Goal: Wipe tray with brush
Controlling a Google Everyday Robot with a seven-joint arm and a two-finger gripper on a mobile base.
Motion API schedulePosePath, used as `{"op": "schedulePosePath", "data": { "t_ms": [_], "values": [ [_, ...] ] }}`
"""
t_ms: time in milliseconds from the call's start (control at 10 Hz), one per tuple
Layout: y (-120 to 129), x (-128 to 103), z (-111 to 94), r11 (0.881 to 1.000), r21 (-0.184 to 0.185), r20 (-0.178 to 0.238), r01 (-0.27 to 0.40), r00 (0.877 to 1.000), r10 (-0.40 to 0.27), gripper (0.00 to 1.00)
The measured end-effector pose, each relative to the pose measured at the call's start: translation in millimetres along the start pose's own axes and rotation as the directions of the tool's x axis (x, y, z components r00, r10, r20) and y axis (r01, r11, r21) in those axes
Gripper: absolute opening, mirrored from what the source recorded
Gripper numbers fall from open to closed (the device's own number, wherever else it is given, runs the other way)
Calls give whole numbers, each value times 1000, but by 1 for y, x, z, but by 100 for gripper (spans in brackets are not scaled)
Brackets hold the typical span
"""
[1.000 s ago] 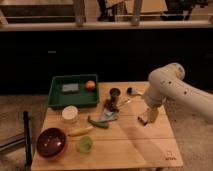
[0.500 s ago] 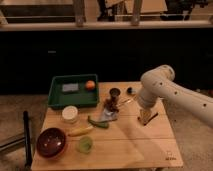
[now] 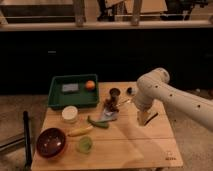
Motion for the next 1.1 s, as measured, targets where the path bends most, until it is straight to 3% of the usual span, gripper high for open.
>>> {"op": "schedulePosePath", "data": {
  "t_ms": [100, 400, 700, 1100],
  "values": [
    [-1, 2, 0, 1000, 10, 2, -9, 1000, 9, 80],
    [-27, 17, -19, 988, 60, -4, -140, 990, 140, 80],
    [-54, 31, -19, 958, 91, 22, -272, 962, 271, 80],
    [-72, 43, -5, 924, 113, 68, -366, 930, 361, 80]
  ]
}}
